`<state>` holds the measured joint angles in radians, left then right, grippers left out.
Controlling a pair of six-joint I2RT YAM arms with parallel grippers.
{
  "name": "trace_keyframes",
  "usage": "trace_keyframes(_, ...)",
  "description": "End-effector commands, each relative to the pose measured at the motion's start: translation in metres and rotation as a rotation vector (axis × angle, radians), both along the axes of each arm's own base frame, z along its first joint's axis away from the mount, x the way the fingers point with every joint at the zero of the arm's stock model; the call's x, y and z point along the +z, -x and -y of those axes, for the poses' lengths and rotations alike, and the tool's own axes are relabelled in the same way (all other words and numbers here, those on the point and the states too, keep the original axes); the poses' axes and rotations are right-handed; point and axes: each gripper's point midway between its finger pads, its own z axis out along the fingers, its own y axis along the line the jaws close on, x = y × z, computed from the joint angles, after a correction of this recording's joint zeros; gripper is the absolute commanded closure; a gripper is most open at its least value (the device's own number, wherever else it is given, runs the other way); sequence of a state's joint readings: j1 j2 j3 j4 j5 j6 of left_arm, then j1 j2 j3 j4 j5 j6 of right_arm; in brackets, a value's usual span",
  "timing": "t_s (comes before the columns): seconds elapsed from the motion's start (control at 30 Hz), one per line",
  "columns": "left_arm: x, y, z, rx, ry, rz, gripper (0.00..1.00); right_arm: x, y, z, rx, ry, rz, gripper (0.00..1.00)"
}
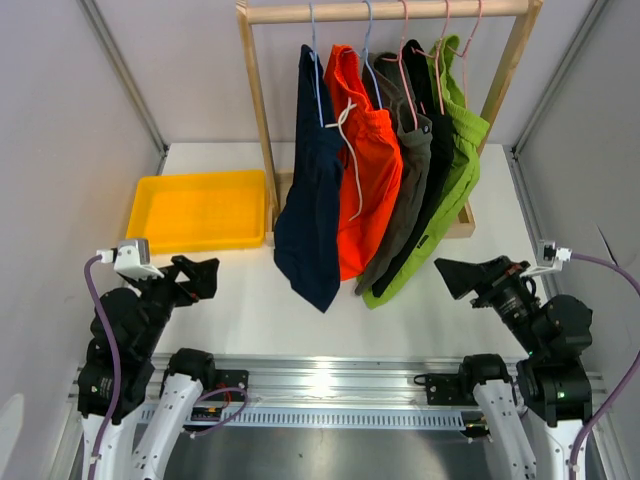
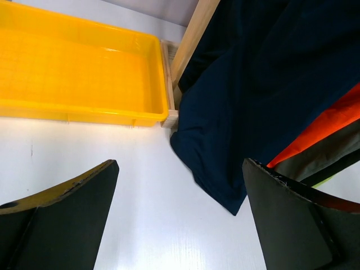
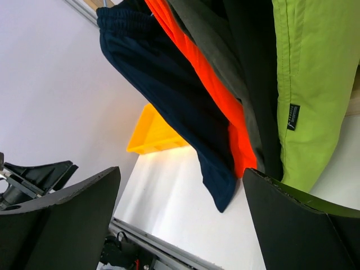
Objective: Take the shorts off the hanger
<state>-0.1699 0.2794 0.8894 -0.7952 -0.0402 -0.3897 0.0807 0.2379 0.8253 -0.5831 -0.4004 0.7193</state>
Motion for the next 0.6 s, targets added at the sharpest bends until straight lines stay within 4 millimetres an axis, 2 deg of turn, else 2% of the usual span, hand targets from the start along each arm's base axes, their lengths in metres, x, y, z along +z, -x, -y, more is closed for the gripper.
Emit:
trace_keyframes(0.0, 0.005, 0.000, 0.003, -0.023, -0.015, 0.028, 0.01, 0.045, -0.006, 0.002, -0.011, 0.014, 0.120, 0.00)
trace_keyframes(0.03, 0.004, 0.000, 0.001, -0.009, -0.010, 0.026, 0.01, 0.055, -0.008, 0.003, -0.020, 0.019, 0.145, 0.01)
trace_keyframes(0.07, 0.003, -0.001, -0.003, 0.020, 0.007, 0.025, 0.01, 0.077, -0.012, 0.005, -0.036, 0.023, 0.193, 0.01)
trace_keyframes(0.17, 0.003, -0.003, 0.003, -0.014, 0.008, 0.032, 0.01, 0.125, -0.021, 0.022, -0.142, 0.066, 0.323, 0.01)
trace_keyframes(0.23, 0.001, -0.003, 0.006, -0.031, 0.009, 0.029, 0.01, 0.169, -0.027, 0.035, -0.223, 0.090, 0.438, 0.01)
trace_keyframes(0.27, 0.001, -0.003, 0.006, -0.031, 0.010, 0.029, 0.01, 0.176, -0.044, 0.037, -0.238, 0.093, 0.427, 0.01)
trace_keyframes(0.3, 0.000, -0.003, 0.006, -0.032, 0.012, 0.026, 0.01, 0.201, -0.043, 0.038, -0.248, 0.086, 0.474, 0.01)
trace_keyframes(0.33, -0.001, -0.003, 0.007, -0.029, 0.017, 0.020, 0.01, 0.213, -0.051, 0.035, -0.231, 0.088, 0.484, 0.01)
trace_keyframes(0.37, -0.001, -0.005, 0.006, -0.025, 0.016, 0.014, 0.01, 0.219, -0.062, 0.032, -0.215, 0.093, 0.472, 0.01)
trace_keyframes(0.4, -0.003, -0.006, 0.004, -0.014, 0.014, 0.005, 0.01, 0.209, -0.105, 0.029, -0.199, 0.106, 0.381, 0.01)
trace_keyframes(0.43, -0.004, -0.007, 0.004, -0.007, 0.016, -0.001, 0.01, 0.228, -0.108, 0.024, -0.190, 0.128, 0.384, 0.00)
trace_keyframes(0.47, -0.006, -0.008, 0.003, -0.002, 0.015, -0.011, 0.01, 0.231, -0.121, 0.019, -0.193, 0.157, 0.363, 0.01)
trace_keyframes(0.5, -0.007, -0.009, 0.002, 0.005, 0.016, -0.018, 0.01, 0.210, -0.163, 0.027, -0.328, 0.225, 0.245, 0.00)
trace_keyframes(0.53, -0.008, -0.009, 0.002, 0.007, 0.015, -0.025, 0.01, 0.236, -0.145, -0.022, -0.252, 0.252, 0.315, 0.01)
trace_keyframes(0.57, -0.008, -0.009, 0.002, 0.007, 0.018, -0.026, 0.01, 0.234, -0.150, -0.035, -0.290, 0.438, 0.360, 0.01)
